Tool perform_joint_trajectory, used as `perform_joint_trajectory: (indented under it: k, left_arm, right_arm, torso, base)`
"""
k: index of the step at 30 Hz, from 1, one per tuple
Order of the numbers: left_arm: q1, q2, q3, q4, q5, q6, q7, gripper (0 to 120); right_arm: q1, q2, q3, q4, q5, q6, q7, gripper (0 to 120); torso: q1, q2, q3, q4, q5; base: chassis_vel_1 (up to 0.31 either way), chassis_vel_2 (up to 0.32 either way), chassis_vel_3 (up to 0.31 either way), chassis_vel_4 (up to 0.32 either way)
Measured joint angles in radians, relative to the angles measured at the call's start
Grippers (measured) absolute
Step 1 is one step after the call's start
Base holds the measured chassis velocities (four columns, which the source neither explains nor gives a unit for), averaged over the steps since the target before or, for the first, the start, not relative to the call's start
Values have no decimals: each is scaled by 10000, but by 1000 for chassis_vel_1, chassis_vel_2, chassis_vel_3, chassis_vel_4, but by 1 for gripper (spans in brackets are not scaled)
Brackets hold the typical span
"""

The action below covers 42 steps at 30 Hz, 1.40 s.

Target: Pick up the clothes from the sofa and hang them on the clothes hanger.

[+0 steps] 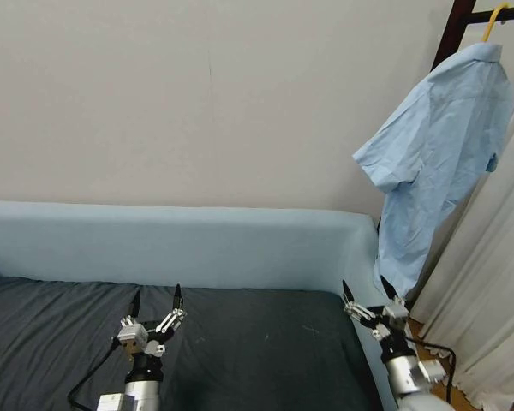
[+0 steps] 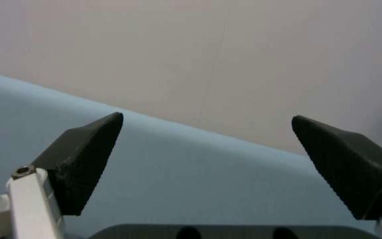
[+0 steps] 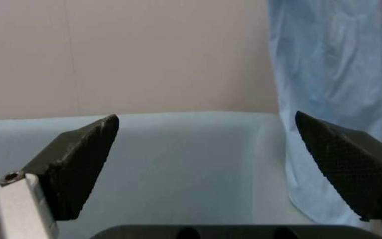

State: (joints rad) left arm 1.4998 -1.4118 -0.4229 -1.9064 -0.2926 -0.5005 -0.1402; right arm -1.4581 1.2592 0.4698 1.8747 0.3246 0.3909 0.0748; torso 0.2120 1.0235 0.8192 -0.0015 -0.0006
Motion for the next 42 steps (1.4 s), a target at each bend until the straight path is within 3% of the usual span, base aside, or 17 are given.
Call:
perform_joint_trajectory:
  k: [6,11,17,21,26,42]
  left_arm:
    - [321,-504,167,39,306,-108,4,100]
    - [433,-222,97,-26,332,-146,-134,100]
    - [743,195,25,-734,629,186,-676,100]
    - [786,342,52,-1018,663,459,-777,100]
    - [693,357,80,-1165,625,662,-419,100]
    - [669,353,90,-1170,592,678,-357,100]
  right_arm:
    - [-633,548,287,308,-459,242,-94,100]
    - [-517,302,426,175,-627,292,-157,100]
    - [-350,-37,744,744,-1789,-482,537,100]
    - [-460,-266,791,1116,-1753,-930,567,100]
    - [-594,-375,807,1303,-1776,-1349,422,100]
    - [-579,-383,789,1296,-1749,-1365,405,100]
  torso:
    - [0,0,0,3,-2]
    - [1,0,2,3,-1]
    - [2,0,2,4,0]
    - [1,0,2,4,0]
    - [2,0,2,1,1]
    - [2,-1,2,3,0]
  base:
    - [0,0,0,0]
    - [0,0,0,0]
    - [0,0,0,0]
    - [0,0,0,0]
    - [0,0,0,0]
    - [0,0,0,0]
